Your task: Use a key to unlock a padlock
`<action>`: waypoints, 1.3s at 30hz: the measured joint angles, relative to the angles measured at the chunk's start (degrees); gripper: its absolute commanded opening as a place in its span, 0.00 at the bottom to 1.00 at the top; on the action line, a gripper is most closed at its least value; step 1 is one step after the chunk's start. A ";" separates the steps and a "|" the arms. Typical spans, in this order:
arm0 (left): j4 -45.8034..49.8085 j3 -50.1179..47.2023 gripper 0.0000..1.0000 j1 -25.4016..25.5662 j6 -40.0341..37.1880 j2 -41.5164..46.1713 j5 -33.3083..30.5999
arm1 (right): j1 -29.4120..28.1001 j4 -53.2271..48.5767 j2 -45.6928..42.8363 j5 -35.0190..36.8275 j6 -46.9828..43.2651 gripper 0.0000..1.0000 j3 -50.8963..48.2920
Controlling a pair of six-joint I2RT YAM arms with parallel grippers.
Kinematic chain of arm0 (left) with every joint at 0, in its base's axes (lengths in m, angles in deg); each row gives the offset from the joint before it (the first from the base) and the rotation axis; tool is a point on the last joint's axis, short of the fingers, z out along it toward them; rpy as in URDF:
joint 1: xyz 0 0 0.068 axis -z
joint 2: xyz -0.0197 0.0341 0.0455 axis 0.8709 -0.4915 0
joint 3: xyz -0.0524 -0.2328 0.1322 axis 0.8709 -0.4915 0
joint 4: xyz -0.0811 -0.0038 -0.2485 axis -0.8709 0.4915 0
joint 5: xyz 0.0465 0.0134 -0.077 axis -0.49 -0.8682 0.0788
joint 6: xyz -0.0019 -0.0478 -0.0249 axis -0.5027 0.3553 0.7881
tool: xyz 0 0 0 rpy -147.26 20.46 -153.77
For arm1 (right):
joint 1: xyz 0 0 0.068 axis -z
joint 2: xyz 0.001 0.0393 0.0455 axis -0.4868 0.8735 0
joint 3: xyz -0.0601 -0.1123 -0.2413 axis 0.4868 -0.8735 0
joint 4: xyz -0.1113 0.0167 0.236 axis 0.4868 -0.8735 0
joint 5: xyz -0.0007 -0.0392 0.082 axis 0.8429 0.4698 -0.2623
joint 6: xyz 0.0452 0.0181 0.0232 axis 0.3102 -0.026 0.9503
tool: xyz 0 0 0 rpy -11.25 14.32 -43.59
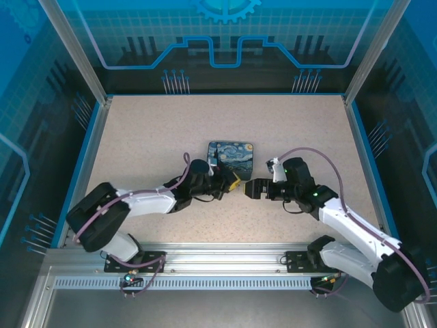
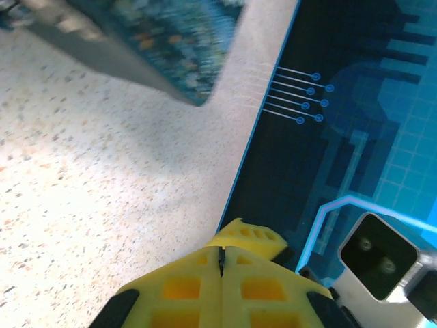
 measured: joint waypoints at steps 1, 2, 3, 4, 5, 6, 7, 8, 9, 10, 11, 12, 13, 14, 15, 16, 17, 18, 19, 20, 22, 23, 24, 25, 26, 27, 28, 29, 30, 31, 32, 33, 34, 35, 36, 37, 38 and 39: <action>2.78 1.07 0.00 0.00 -3.06 1.95 -1.01 | 0.02 -0.61 -1.18 0.66 0.26 1.00 0.00; 4.90 1.99 0.00 0.00 -5.77 3.39 -1.79 | 0.07 -1.18 -2.19 1.27 0.63 1.00 0.00; 7.04 3.06 0.00 0.00 -8.83 4.90 -2.64 | 0.13 -1.64 -3.30 1.73 1.22 1.00 0.00; 9.07 4.17 0.00 0.00 -11.89 6.36 -3.56 | 0.31 -1.99 -4.39 2.08 1.92 1.00 0.00; 10.43 4.98 0.00 0.00 -14.32 7.43 -4.35 | 0.48 -2.01 -5.07 2.27 2.62 1.00 0.00; 11.56 5.77 0.00 0.00 -17.09 8.48 -5.20 | 0.81 -1.97 -5.79 2.36 3.74 1.00 0.00; 12.31 6.27 0.00 0.00 -19.71 9.42 -6.01 | 1.16 -1.77 -6.29 2.32 4.94 1.00 0.00; 12.66 6.47 0.00 0.00 -21.77 10.10 -6.84 | 1.51 -1.46 -6.47 2.08 5.90 1.00 0.00; 12.79 6.49 0.00 0.00 -23.96 10.69 -7.69 | 2.03 -0.85 -6.47 1.42 7.15 1.00 0.00; 13.00 6.49 0.00 0.00 -25.75 11.13 -8.57 | 2.73 -0.11 -6.27 0.46 8.57 1.00 0.00; 13.09 6.49 0.00 0.00 -27.28 11.34 -9.51 | 3.43 0.94 -5.90 -0.63 9.94 1.00 0.00; 12.96 6.47 0.00 0.00 -28.70 11.41 -10.47 | 4.22 2.43 -5.35 -1.73 11.63 1.00 0.00; 12.66 6.32 0.00 0.00 -30.08 11.43 -11.54 | 5.01 4.44 -4.57 -2.95 13.79 1.00 -0.02; 12.13 6.05 0.00 0.00 -31.06 11.45 -12.37 | 5.44 6.16 -3.91 -3.74 15.50 1.00 -0.04; 11.13 5.46 0.00 0.00 -32.00 11.45 -13.46 | 5.84 8.48 -3.10 -4.46 17.70 1.00 -0.07; 10.12 4.72 0.00 0.02 -32.79 11.45 -14.58 | 6.03 10.99 -2.34 -5.11 19.69 0.99 -0.17; 9.29 4.04 0.00 0.02 -33.14 11.45 -15.50 | 6.08 13.25 -1.64 -5.53 21.33 0.96 -0.28; 7.78 3.02 0.00 0.07 -33.53 11.45 -16.96 | 6.10 16.11 -0.76 -6.05 23.30 0.92 -0.42; 6.43 2.10 0.00 0.13 -33.77 11.45 -18.38 | 6.10 18.95 0.15 -6.40 25.18 0.88 -0.52; 5.31 1.36 0.00 0.13 -33.94 11.45 -19.56 | 6.10 21.49 0.94 -6.56 26.64 0.85 -0.70; 2.54 -0.04 0.00 0.22 -34.03 11.43 -22.51 | 6.10 27.15 2.54 -6.51 30.34 0.78 -1.16; 1.36 -0.44 0.00 0.22 -34.01 11.43 -23.69 | 6.10 29.24 3.13 -6.49 31.54 0.75 -1.31; 0.20 -0.61 0.00 0.22 -33.97 11.37 -24.94 | 6.05 31.54 3.69 -6.27 33.11 0.72 -1.51; -1.29 -0.63 0.00 0.22 -33.75 11.19 -26.08 | 5.97 33.22 4.11 -5.95 34.23 0.71 -1.60; -2.47 -0.63 0.00 0.22 -33.44 11.02 -26.91 | 5.90 34.88 4.46 -5.55 35.10 0.70 -1.64; -3.89 -0.63 0.00 0.22 -32.85 10.78 -27.85 | 5.75 36.81 4.94 -5.03 36.15 0.68 -1.66; -5.11 -0.61 0.00 0.22 -32.48 10.45 -28.55 | 5.49 38.49 5.44 -4.61 36.89 0.66 -1.64; -6.10 -0.61 0.00 0.22 -31.98 10.08 -29.09 | 5.18 39.71 5.97 -4.50 37.29 0.65 -1.62; -7.37 -0.61 0.00 0.22 -31.12 9.51 -29.73 | 4.68 41.20 6.80 -4.09 37.97 0.64 -1.53; -8.76 -0.61 0.00 0.22 -30.51 8.81 -30.21 | 4.09 42.45 7.65 -3.69 38.47 0.62 -1.38; -9.86 -0.61 0.00 0.22 -29.81 8.17 -30.45 | 3.56 43.39 8.48 -3.45 38.77 0.62 -1.20; -11.21 -0.61 0.00 0.24 -29.09 7.34 -30.88 | 2.89 44.30 9.53 -3.19 39.26 0.61 -0.90; -12.68 -0.63 0.00 0.26 -28.04 6.45 -31.39 | 2.25 45.09 10.51 -2.99 39.63 0.61 -0.52; -13.88 -0.66 0.00 0.28 -27.43 5.75 -31.74 | 1.68 45.77 11.37 -2.67 39.82 0.59 -0.15; -15.50 -0.72 0.00 0.39 -26.53 4.90 -32.28 | 1.07 46.56 12.20 -2.25 40.19 0.59 0.24; -16.96 -0.81 0.00 0.50 -25.83 4.24 -32.76 | 0.55 47.25 12.92 -1.97 40.48 0.58 0.61; -18.91 -1.05 0.00 0.74 -25.00 3.50 -33.42 | -0.07 48.30 13.75 -1.66 40.87 0.56 0.96; -20.65 -1.25 0.00 1.01 -24.20 2.73 -34.03 | -0.68 49.31 14.60 -1.33 41.20 0.55 1.31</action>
